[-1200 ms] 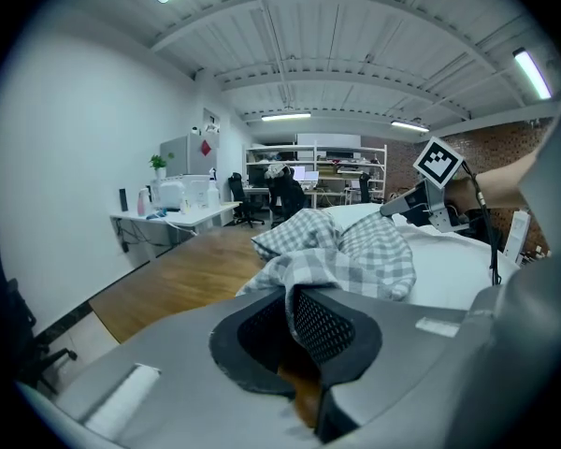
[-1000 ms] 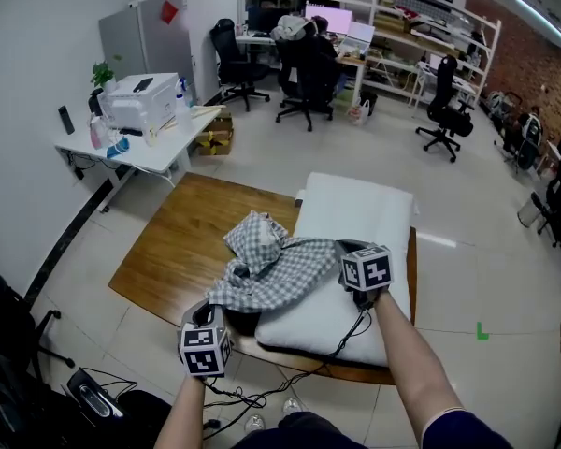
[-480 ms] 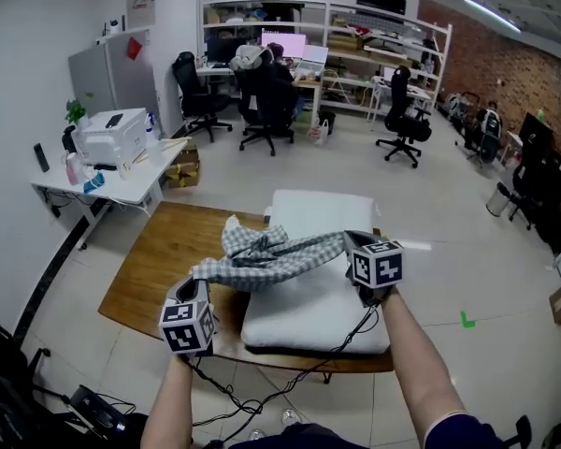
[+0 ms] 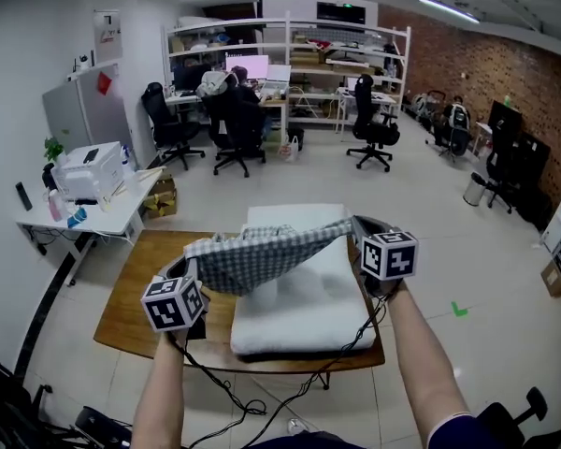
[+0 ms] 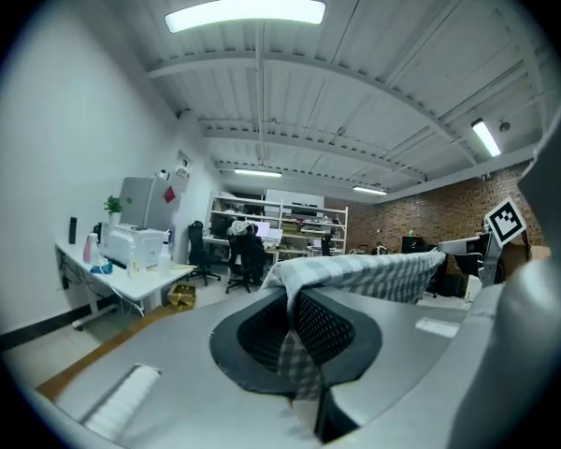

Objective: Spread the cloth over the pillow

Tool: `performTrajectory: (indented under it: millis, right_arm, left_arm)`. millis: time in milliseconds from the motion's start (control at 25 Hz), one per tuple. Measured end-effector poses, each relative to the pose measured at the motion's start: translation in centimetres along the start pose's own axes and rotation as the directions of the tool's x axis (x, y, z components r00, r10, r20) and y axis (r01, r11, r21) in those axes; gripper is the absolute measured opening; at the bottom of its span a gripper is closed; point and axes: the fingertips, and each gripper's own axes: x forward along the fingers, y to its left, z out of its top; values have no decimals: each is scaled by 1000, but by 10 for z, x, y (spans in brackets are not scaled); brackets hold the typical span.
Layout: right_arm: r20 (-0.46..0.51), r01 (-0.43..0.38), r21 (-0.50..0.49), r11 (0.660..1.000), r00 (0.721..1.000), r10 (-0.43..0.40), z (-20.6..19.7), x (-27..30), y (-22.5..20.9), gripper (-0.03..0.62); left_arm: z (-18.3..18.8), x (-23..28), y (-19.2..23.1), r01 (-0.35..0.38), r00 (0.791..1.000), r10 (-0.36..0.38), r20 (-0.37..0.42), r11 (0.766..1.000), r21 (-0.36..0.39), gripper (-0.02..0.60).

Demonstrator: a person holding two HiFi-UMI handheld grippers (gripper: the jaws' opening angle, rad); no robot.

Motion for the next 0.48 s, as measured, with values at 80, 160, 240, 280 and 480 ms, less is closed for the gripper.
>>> performTrajectory:
  millis: [80, 160, 240, 280, 480]
  right_arm:
    - [26, 23, -1, 1000, 999, -23, 12, -12, -8, 17]
    - [49, 42, -6, 999, 998, -42, 25, -23, -15, 17]
    - [73, 61, -15, 998, 996, -59, 38, -35, -22, 17]
    - [85, 69, -19, 997, 994, -67, 44, -42, -25, 17]
    - [153, 109, -35, 993, 983, -102, 84, -66, -39, 17]
  left_arm:
    - [12, 4, -9, 26, 1000, -26, 14, 1000, 10, 12]
    - [27, 9, -18, 50, 998, -51, 31, 999, 15, 12]
    - [44, 12, -27, 75, 996, -76, 51, 997, 27, 12]
    - [54, 13, -32, 87, 994, -89, 62, 996, 35, 12]
    - [105, 15, -53, 152, 981, -156, 112, 987, 42, 12]
